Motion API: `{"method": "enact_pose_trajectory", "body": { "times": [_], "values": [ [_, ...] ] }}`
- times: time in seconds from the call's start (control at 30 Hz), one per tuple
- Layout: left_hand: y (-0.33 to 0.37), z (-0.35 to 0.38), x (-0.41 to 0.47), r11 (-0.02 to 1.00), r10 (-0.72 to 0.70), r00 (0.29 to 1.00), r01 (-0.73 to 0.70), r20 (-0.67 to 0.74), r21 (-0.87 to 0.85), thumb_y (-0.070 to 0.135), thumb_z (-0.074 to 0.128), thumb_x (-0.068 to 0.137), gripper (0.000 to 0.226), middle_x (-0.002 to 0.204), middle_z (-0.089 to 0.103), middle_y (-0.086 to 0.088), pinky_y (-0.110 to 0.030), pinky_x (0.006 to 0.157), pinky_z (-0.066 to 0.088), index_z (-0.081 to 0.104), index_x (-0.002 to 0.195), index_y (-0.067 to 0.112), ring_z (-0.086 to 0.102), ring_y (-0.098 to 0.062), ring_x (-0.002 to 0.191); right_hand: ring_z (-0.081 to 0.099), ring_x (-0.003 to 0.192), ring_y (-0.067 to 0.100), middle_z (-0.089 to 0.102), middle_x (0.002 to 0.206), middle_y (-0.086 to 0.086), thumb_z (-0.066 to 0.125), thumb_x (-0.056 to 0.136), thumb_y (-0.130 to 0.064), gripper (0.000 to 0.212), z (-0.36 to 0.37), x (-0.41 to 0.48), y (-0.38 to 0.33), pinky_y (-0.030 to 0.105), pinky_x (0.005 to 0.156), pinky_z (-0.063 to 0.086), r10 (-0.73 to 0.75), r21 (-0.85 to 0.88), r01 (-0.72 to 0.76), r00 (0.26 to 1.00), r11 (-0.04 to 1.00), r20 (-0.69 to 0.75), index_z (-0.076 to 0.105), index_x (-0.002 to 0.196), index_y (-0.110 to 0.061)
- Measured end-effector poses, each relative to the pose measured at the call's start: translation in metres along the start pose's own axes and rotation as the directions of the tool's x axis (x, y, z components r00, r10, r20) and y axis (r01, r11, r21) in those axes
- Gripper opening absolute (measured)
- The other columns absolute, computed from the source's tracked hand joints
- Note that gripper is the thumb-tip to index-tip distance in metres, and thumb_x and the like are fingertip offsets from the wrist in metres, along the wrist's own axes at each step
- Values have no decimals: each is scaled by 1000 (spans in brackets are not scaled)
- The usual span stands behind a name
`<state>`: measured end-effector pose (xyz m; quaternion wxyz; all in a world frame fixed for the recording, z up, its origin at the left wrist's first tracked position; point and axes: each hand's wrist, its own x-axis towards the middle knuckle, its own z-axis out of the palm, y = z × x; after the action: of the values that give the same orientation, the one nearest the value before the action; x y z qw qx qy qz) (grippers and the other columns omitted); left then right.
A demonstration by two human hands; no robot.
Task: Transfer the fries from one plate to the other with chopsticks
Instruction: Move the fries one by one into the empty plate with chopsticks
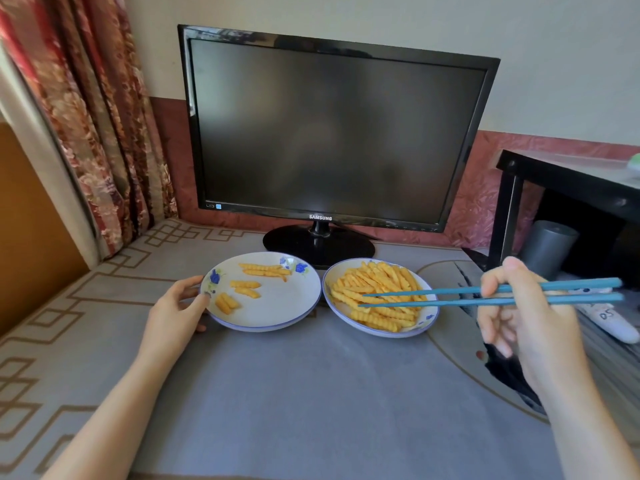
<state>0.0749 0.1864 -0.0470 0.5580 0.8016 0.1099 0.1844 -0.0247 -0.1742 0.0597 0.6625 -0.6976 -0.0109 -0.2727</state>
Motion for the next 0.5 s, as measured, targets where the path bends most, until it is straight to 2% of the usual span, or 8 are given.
{"method": "enact_pose_trajectory", "body": {
  "times": [0.13,0.33,0.5],
  "values": [
    [0,0,0,1000,1,1000,-1,-2,-8,12,53,91,32,109,66,-5,-10,44,48,59,122,17,61,-21,60,30,25,12,40,35,12,33,102,-23,41,31,-1,-1,10,30,20,-6,75,2,999,997,52,47,67,-4],
    [1,2,0,1000,8,1000,-8,-10,-14,8,52,91,33,109,65,-8,-8,42,44,59,123,13,57,-21,56,34,25,14,46,37,12,36,101,-24,42,95,-5,16,13,30,26,71,153,-113,963,982,259,50,66,-5],
    [0,1,0,1000,11,1000,-11,-13,-17,8,52,91,33,109,65,-7,-8,42,44,59,122,13,57,-21,54,40,27,11,50,51,19,35,103,-22,39,143,-13,30,15,31,28,40,159,-115,909,981,415,49,72,-3]
  ]
}}
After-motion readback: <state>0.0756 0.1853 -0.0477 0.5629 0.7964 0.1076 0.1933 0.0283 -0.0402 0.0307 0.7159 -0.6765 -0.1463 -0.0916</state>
